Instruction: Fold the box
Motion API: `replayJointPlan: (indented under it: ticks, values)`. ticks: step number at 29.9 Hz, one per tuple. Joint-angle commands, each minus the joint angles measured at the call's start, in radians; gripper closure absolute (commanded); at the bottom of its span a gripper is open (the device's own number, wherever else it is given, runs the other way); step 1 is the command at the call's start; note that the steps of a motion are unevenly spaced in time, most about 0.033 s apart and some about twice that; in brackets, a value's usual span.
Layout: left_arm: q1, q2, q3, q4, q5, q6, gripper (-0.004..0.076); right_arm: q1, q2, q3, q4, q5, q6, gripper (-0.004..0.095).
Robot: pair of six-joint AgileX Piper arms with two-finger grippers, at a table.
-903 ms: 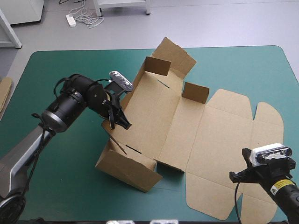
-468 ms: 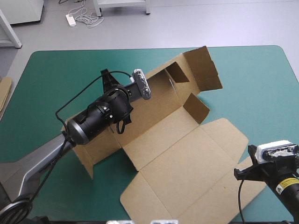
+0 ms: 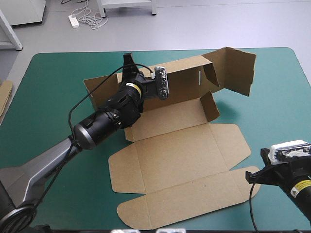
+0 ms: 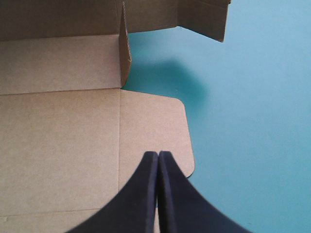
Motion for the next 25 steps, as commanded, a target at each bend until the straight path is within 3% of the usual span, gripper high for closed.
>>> replayJointPlan:
  ticks: [1,9,13,16,21,25]
  values:
    - [-0.012,-0.028,-0.028,0.066,-0.062,0.035,0.0733,0.003,0.056,-0.062,-0.019,-0.043,0.000,0.0923]
    - [-0.044,-0.018,0.040,0.093,-0.197,0.039,0.0733,0.003,0.185,-0.158,-0.017,-0.011,0.000,0.0923]
    - [-0.076,-0.018,0.114,0.172,-0.192,0.021,0.0733,0.003,0.246,-0.221,-0.014,0.022,0.007,0.0923]
    - [-0.103,-0.020,0.156,0.270,-0.182,-0.101,0.0733,0.003,0.279,-0.263,-0.014,0.031,0.007,0.0923]
    - [-0.129,-0.020,0.259,0.640,-0.121,-0.486,0.0733,0.003,0.311,-0.303,-0.010,0.035,0.014,0.0923]
    - [-0.131,-0.020,0.360,0.808,-0.119,-0.601,0.0733,0.003,0.338,-0.326,-0.010,0.045,0.015,0.0923]
